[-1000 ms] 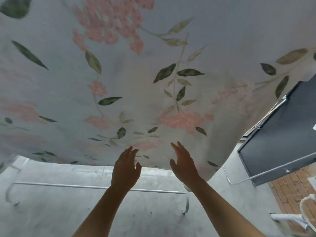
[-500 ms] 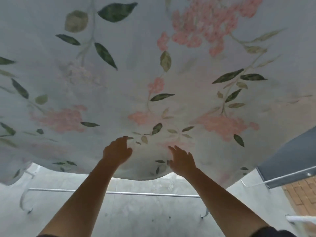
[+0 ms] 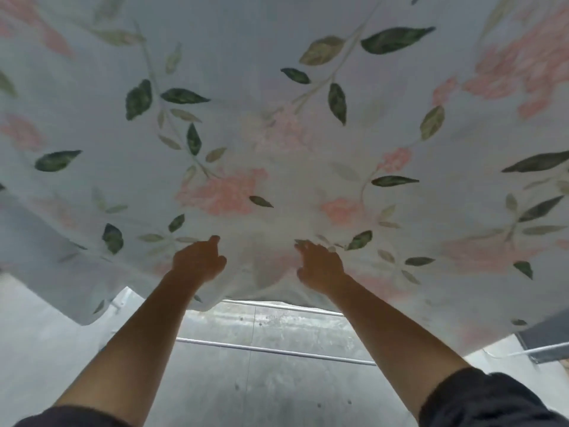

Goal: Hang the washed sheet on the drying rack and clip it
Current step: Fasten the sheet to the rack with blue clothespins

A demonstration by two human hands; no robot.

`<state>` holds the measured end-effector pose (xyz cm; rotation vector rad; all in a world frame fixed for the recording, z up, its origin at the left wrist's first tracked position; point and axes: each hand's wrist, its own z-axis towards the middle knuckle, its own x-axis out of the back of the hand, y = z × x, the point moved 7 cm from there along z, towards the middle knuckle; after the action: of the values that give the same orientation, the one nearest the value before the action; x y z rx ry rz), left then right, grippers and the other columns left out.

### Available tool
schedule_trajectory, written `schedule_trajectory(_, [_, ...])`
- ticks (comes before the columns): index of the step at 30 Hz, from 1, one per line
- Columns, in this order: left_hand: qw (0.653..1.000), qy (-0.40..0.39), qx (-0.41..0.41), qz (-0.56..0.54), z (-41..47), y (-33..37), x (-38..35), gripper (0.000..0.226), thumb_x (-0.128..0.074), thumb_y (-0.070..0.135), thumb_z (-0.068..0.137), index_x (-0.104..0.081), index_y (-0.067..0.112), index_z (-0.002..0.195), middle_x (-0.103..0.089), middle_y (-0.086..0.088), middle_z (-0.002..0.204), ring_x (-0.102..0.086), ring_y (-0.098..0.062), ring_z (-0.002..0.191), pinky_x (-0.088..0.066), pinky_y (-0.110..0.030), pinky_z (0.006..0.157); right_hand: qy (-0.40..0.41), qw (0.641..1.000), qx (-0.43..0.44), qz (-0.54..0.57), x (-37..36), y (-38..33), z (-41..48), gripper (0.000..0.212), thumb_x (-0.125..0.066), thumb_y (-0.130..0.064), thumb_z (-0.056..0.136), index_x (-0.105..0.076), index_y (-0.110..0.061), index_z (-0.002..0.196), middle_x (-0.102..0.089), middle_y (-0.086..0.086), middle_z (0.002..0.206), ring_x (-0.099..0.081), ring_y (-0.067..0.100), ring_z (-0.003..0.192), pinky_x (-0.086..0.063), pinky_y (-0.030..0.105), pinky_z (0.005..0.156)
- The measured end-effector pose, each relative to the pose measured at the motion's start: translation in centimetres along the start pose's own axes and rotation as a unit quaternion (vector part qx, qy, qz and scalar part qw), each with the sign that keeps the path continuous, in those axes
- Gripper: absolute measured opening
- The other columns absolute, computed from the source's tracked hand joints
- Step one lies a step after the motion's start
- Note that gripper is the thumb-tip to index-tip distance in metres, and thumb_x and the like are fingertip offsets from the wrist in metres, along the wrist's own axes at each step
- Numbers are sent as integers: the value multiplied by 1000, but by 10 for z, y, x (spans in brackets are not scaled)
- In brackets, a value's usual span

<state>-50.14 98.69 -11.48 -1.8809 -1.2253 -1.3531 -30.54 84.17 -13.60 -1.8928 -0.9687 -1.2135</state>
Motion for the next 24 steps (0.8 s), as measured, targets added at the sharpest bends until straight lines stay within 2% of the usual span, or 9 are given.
schedule_trajectory(3, [999,24,-14,-20,-27,-29,-30,53,-43,32,91,-31,23,142,-54,-7,133,-53,-25,119,-43,-38,95,8,998,64,-26,-23,-34,-22,61,-45,-27,92,-22,-25,149,-25,4,154,-29,26,138,-29,43,110])
schedule_trajectory(7, [991,130,-31,-20,-45,-64,-17,63,-50,28,89,-28,17,147,-22,-9,156,-29,-30,140,-38,-46,104,61,992,109,-25,-4,-93,-27,70,-46,-23,93,-9,-28,151,-1,5,160,-6,26,147,-14,47,117])
schedule_trajectory(12, [912,401,-59,-64,-42,-124,95,72,-56,18,81,-29,12,147,-12,-18,157,-15,-37,144,-30,-54,110,337,920,198,-4,85,-201,-26,75,-49,-16,84,-16,-27,151,-2,10,160,-1,32,147,-14,59,114])
schedule_trajectory(16, [873,480,-45,-72,-1,-187,161,79,-54,14,80,-18,16,151,-3,-14,159,-4,-33,146,-13,-52,115,447,880,160,-19,132,-271,18,70,-37,-19,84,-17,-26,151,1,10,158,0,33,147,-7,62,114])
schedule_trajectory(18, [942,334,-33,-6,50,-222,150,78,-50,19,84,-11,20,152,0,-8,160,-10,-30,146,-16,-51,115,332,934,100,-84,103,-281,69,68,-38,-25,85,-21,-26,151,2,9,159,-1,33,147,-8,60,114])
schedule_trajectory(20, [997,82,15,7,90,-267,109,63,-48,26,87,-28,24,147,-22,-6,156,-33,-27,137,-33,-43,108,60,995,18,-81,37,-277,107,53,-46,-29,87,-41,-23,139,-27,10,155,-28,32,140,-27,50,110])
schedule_trajectory(21, [999,5,46,-5,96,-286,94,52,-48,30,88,-41,25,140,-40,-5,147,-44,-25,129,-39,-38,101,-53,997,-18,-57,11,-276,107,42,-47,-31,89,-50,-19,129,-47,10,141,-47,30,128,-39,43,102])
schedule_trajectory(22, [998,5,58,-25,95,-301,89,42,-47,30,88,-51,25,130,-52,-5,136,-51,-24,121,-41,-35,96,-94,995,-25,-36,-3,-282,103,36,-46,-32,90,-55,-17,122,-59,8,127,-58,28,114,-45,37,95])
schedule_trajectory(24, [981,178,22,-69,87,-318,105,33,-45,24,86,-60,17,115,-59,-8,118,-55,-28,109,-45,-37,87,28,998,45,-31,4,-312,101,33,-44,-24,89,-59,-16,117,-64,7,113,-63,27,102,-47,34,87])
